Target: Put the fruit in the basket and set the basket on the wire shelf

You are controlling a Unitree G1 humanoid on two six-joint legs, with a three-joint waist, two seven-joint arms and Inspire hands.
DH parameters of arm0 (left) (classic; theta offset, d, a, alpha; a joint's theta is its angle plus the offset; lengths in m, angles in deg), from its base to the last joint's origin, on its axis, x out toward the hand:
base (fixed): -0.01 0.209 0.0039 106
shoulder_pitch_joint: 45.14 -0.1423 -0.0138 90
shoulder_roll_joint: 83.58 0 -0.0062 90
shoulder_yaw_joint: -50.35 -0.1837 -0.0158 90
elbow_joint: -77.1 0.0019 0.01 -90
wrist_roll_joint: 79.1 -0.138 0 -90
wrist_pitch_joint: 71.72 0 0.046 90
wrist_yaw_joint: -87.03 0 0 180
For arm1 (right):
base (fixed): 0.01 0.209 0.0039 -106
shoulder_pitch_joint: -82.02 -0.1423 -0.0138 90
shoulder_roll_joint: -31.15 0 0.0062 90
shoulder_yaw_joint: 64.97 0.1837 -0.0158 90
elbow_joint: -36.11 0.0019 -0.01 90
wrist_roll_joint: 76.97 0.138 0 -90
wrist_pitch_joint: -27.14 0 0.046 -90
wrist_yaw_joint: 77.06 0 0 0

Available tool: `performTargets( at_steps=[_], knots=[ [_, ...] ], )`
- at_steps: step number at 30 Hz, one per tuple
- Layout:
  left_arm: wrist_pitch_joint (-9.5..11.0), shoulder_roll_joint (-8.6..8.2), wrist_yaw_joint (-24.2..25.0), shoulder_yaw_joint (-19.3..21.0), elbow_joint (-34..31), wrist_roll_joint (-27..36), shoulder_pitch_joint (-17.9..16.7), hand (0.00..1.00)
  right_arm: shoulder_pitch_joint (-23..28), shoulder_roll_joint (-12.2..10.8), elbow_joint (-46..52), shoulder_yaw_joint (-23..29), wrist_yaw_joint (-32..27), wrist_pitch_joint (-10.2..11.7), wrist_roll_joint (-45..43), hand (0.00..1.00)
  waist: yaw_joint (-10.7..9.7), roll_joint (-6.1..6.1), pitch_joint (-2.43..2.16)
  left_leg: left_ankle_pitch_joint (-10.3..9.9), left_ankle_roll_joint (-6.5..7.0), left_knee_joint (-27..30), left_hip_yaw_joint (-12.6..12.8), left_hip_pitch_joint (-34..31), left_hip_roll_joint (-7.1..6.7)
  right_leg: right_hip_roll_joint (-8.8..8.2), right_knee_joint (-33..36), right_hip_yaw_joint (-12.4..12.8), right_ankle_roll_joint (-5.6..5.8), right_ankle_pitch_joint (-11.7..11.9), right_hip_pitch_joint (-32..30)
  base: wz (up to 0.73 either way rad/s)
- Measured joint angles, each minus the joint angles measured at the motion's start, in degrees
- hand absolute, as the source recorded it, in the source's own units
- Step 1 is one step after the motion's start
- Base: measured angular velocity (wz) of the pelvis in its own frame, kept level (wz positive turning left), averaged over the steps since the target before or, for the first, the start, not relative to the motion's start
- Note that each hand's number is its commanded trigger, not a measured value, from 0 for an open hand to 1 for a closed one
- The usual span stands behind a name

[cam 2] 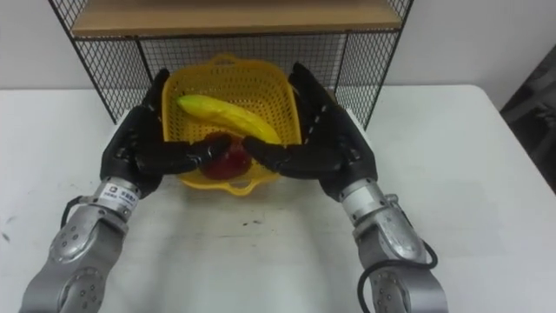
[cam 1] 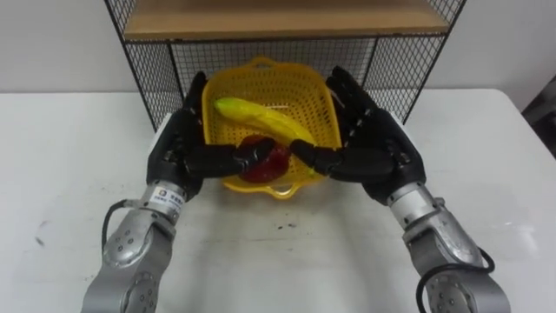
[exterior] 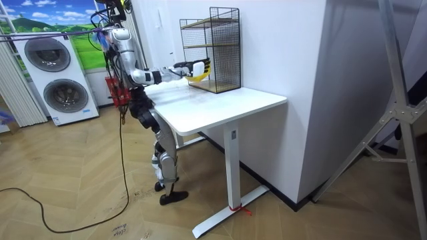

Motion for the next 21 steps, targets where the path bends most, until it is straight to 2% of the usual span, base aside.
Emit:
performTargets(
  at_steps=[10,13,17,21],
  knots=[
    [0.0,0.02,0.0,0.0,0.0,0.0,0.5,0.0,-2.3,0.0,-1.6,0.3,-0.2,-0.1,0.0,0.0,-0.1,-0.06,0.2,1.5,-0.65,-2.8,0.3,1.5,0.01,0.48,-2.1,0.1,-0.04,0.7,1.0,0.0],
    [-0.6,0.14,0.0,0.2,0.0,-0.1,2.3,0.0,-3.8,0.0,-2.3,0.8,-0.9,-0.6,-0.1,0.0,-0.1,-0.06,0.23,1.6,-0.66,-2.9,0.3,0.8,0.02,0.53,-2.1,0.3,-0.59,1.1,0.3,-0.01],
    [-1.7,0.69,-0.1,0.8,0.0,-0.2,4.8,0.0,-5.9,0.0,-2.3,1.0,-2.1,-1.9,-0.1,0.0,-0.1,0.05,0.26,1.8,-0.7,-3.3,0.3,0.6,0.08,0.9,-3.0,0.7,-0.6,1.6,0.3,-0.01],
    [-2.5,0.65,-0.6,0.8,0.2,-0.2,5.1,0.0,-6.4,0.0,-2.3,1.0,-2.7,-2.1,-0.1,0.0,0.0,0.22,0.37,1.9,-0.7,-3.5,0.4,0.8,0.15,0.99,-3.6,0.7,-0.58,2.0,0.6,-0.01]
  ],
)
